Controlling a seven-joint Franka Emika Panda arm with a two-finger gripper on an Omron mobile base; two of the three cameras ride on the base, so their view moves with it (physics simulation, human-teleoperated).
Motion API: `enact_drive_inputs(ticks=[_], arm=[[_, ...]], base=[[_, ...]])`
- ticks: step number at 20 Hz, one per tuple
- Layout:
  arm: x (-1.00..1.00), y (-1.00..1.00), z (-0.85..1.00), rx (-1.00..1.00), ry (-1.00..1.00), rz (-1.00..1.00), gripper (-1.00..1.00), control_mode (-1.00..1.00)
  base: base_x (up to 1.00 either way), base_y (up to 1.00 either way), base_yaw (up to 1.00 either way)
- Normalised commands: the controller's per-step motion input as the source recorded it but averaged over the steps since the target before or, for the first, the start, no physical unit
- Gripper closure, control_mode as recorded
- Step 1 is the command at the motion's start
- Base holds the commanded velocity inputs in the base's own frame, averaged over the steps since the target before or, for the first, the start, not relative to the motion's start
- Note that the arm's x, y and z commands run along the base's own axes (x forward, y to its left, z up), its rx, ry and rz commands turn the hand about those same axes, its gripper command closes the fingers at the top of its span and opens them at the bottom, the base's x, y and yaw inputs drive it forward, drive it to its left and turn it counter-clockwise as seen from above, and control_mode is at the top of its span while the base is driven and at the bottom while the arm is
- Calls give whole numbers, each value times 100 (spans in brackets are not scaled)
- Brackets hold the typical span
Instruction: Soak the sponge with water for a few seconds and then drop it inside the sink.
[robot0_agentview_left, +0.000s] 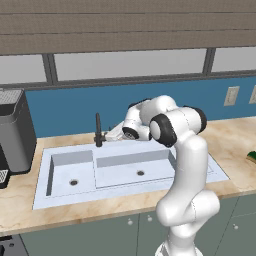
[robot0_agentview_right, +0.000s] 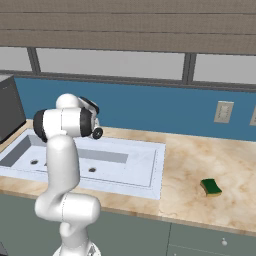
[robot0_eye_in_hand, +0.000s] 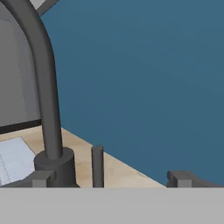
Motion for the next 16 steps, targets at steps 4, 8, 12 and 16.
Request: enact_drive_inputs(ticks=[4, 8, 12, 16], arm=[[17, 5, -18, 0, 0, 0, -100, -100], [19, 5, -15, 0, 0, 0, -100, -100], [21, 7, -8, 0, 0, 0, -100, -100], [12, 0, 0, 0, 0, 0, -100, -100]], base=[[0, 0, 0], [0, 0, 0], [0, 0, 0], [0, 0, 0]])
